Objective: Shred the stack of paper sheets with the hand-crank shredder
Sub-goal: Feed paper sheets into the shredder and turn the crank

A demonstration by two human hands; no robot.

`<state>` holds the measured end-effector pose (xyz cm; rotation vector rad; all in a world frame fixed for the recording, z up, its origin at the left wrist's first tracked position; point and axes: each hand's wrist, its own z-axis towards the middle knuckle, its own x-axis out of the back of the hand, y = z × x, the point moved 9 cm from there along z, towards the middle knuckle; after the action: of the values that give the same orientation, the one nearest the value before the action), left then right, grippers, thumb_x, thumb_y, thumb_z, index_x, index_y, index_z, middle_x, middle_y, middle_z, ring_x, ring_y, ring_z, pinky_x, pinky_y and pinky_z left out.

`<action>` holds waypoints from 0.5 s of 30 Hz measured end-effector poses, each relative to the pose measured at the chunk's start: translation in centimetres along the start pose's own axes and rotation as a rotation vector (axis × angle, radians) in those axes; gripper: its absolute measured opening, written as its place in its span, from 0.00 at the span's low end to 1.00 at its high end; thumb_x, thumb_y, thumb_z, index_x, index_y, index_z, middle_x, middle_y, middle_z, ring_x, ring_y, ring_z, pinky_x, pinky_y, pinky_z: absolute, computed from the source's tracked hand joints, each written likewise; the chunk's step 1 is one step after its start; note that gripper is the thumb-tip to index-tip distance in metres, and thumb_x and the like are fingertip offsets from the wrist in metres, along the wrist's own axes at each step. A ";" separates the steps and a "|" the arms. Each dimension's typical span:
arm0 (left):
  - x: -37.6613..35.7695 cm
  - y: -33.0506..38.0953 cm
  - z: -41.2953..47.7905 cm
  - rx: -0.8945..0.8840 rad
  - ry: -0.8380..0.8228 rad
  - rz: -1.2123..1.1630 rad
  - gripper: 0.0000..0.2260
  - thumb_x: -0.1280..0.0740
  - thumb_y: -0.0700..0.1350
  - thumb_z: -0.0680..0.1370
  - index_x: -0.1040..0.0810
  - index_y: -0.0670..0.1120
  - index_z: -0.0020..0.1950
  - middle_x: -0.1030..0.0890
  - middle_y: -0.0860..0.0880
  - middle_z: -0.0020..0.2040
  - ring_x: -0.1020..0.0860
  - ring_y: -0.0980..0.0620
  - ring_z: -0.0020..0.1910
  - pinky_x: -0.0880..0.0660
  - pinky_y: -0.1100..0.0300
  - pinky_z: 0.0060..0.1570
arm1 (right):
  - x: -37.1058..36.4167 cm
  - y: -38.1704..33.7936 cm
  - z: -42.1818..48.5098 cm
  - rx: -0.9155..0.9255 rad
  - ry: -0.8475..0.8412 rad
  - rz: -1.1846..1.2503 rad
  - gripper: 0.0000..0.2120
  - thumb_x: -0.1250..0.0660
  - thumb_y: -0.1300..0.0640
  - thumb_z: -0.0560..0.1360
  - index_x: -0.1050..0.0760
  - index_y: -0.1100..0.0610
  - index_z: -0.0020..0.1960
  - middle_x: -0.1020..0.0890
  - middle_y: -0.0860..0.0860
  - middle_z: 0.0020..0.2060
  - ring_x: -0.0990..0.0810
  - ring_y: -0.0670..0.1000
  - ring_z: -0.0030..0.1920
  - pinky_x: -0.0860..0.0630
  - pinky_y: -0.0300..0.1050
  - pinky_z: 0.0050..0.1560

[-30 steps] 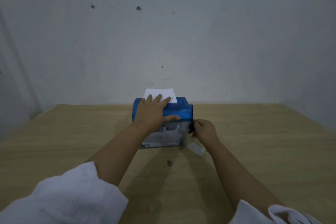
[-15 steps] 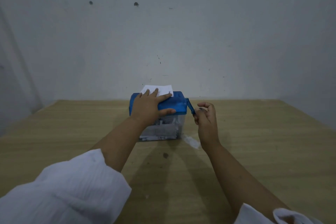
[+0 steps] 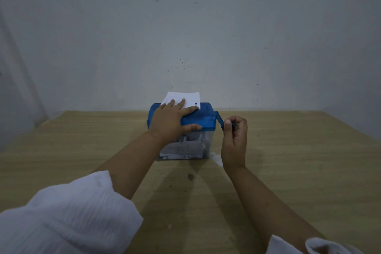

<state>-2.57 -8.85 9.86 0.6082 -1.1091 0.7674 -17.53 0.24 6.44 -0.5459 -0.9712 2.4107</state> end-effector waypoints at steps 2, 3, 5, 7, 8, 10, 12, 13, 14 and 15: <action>0.1 0.1 -0.1 -0.017 -0.007 0.001 0.29 0.43 0.68 0.74 0.42 0.62 0.74 0.43 0.51 0.77 0.44 0.46 0.75 0.47 0.51 0.72 | -0.4 -1.1 0.7 0.022 0.015 0.027 0.03 0.43 0.58 0.79 0.32 0.52 0.48 0.28 0.47 0.39 0.28 0.40 0.38 0.29 0.35 0.42; 0.2 0.1 -0.2 -0.027 -0.006 0.000 0.29 0.42 0.67 0.74 0.41 0.62 0.74 0.43 0.51 0.77 0.44 0.46 0.75 0.47 0.51 0.72 | -0.6 -1.7 1.5 0.029 0.018 0.038 0.03 0.42 0.58 0.79 0.32 0.51 0.47 0.28 0.47 0.38 0.29 0.40 0.37 0.29 0.35 0.41; 0.4 0.4 -0.4 -0.043 0.004 -0.010 0.29 0.42 0.66 0.74 0.41 0.61 0.74 0.43 0.52 0.77 0.44 0.47 0.75 0.47 0.52 0.72 | -1.1 -2.6 3.7 0.015 0.007 0.009 0.05 0.40 0.58 0.80 0.32 0.51 0.45 0.28 0.46 0.36 0.30 0.39 0.34 0.31 0.34 0.38; 0.6 0.5 -0.5 -0.052 0.009 -0.023 0.29 0.41 0.66 0.74 0.40 0.61 0.74 0.42 0.53 0.77 0.44 0.47 0.75 0.47 0.52 0.72 | -1.6 -2.2 5.9 -0.073 -0.035 -0.037 0.05 0.38 0.55 0.79 0.31 0.53 0.44 0.28 0.47 0.34 0.30 0.39 0.31 0.31 0.34 0.34; 0.6 0.5 -0.5 -0.053 0.007 -0.029 0.29 0.41 0.66 0.74 0.40 0.61 0.74 0.42 0.53 0.77 0.44 0.47 0.75 0.47 0.52 0.72 | -1.8 -1.4 6.9 -0.136 -0.060 -0.051 0.07 0.38 0.53 0.79 0.30 0.56 0.44 0.28 0.47 0.33 0.31 0.40 0.30 0.32 0.33 0.33; 0.6 0.5 -0.6 -0.053 0.004 -0.035 0.29 0.41 0.66 0.74 0.40 0.61 0.74 0.42 0.53 0.77 0.44 0.47 0.75 0.47 0.52 0.72 | -2.4 0.5 8.4 -0.271 -0.108 -0.080 0.11 0.36 0.51 0.78 0.29 0.59 0.43 0.29 0.48 0.30 0.33 0.42 0.28 0.33 0.34 0.29; 0.6 0.5 -0.6 -0.050 -0.001 -0.043 0.29 0.42 0.66 0.74 0.41 0.61 0.74 0.43 0.54 0.77 0.44 0.47 0.75 0.48 0.52 0.72 | -3.0 2.1 9.2 -0.408 -0.143 -0.083 0.12 0.36 0.51 0.77 0.29 0.58 0.41 0.30 0.49 0.30 0.34 0.45 0.29 0.35 0.36 0.28; 0.5 0.5 -0.6 -0.046 -0.001 -0.043 0.29 0.42 0.66 0.74 0.41 0.61 0.74 0.43 0.54 0.77 0.44 0.47 0.76 0.48 0.52 0.72 | -3.3 2.6 9.4 -0.443 -0.157 -0.105 0.12 0.36 0.51 0.78 0.28 0.59 0.41 0.29 0.49 0.30 0.34 0.46 0.29 0.35 0.36 0.29; 0.5 0.5 -0.6 -0.042 -0.001 -0.041 0.29 0.42 0.66 0.74 0.41 0.61 0.74 0.43 0.54 0.77 0.45 0.47 0.76 0.48 0.52 0.72 | -3.5 3.1 9.6 -0.444 -0.169 -0.147 0.12 0.37 0.52 0.78 0.27 0.59 0.42 0.28 0.48 0.32 0.33 0.45 0.31 0.34 0.35 0.30; 0.5 0.5 -0.7 -0.039 -0.001 -0.035 0.29 0.42 0.67 0.74 0.41 0.62 0.74 0.43 0.54 0.77 0.45 0.47 0.76 0.48 0.52 0.72 | -3.6 3.4 9.8 -0.427 -0.177 -0.191 0.12 0.38 0.52 0.79 0.25 0.60 0.43 0.26 0.48 0.34 0.31 0.45 0.33 0.32 0.35 0.32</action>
<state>-2.45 -7.94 10.14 0.5942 -1.1089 0.7138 -20.69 -9.14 11.20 -0.3643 -1.5573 2.1140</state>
